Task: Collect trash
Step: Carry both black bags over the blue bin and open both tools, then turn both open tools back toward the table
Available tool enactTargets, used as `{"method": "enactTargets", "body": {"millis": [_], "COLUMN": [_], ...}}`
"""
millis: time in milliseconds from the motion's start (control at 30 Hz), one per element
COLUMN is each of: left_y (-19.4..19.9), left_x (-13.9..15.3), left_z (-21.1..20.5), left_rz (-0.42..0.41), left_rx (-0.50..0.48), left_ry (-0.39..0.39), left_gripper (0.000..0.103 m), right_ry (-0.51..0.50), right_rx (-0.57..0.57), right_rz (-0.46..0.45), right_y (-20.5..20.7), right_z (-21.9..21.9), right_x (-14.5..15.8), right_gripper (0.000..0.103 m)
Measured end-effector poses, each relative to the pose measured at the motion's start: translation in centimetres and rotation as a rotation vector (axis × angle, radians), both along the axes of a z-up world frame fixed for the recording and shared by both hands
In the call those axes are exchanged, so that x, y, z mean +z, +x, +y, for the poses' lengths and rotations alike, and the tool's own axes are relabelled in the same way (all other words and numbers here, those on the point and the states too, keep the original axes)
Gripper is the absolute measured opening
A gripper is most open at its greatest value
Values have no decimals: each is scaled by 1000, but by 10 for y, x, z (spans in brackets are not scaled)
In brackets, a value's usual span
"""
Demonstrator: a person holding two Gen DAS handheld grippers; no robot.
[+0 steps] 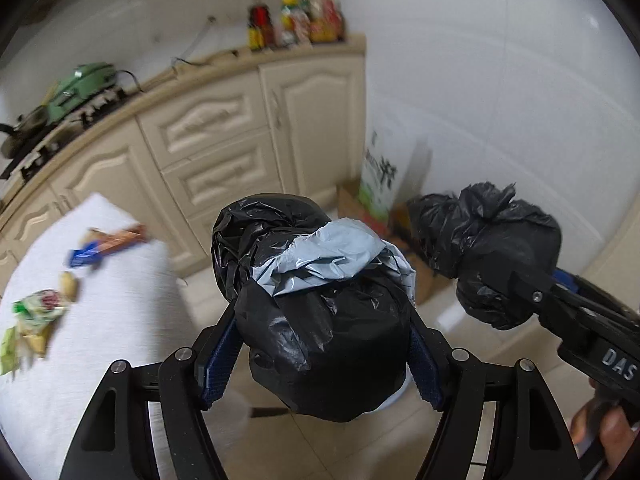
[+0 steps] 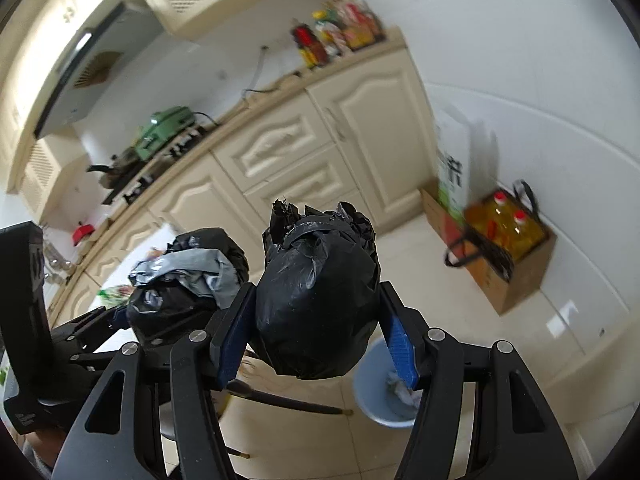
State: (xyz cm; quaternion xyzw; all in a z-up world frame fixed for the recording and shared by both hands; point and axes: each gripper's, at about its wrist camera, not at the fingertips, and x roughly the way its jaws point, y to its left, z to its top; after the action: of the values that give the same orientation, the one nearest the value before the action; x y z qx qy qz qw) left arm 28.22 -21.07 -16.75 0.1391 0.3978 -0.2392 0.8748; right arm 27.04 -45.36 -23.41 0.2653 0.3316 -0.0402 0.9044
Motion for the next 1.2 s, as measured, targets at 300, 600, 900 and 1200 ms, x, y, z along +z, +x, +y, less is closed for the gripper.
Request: {"method": "enactTargets", "body": {"millis": [300,600,900,1200], "left_y": [48,129,140,122], "left_x": [-62,-108,-127,-123], "left_z": [-75,-125,-124,-118], "left_rz": [122,182,131,96], "left_rx": [-52,-68,-57,-31], "left_ry": [126,168,183,193], "left_gripper": [68,67,83,83], "right_ry": [66,109,125,137], "right_rx": [-43,-54,-59,-44], "right_rz": [118,178,200,212], "right_y": [8,21,23,29], "right_z": [-40,-55,-57,-47], "right_x": [-76,-121,-135,-142], "right_gripper": [61,61,61,61]}}
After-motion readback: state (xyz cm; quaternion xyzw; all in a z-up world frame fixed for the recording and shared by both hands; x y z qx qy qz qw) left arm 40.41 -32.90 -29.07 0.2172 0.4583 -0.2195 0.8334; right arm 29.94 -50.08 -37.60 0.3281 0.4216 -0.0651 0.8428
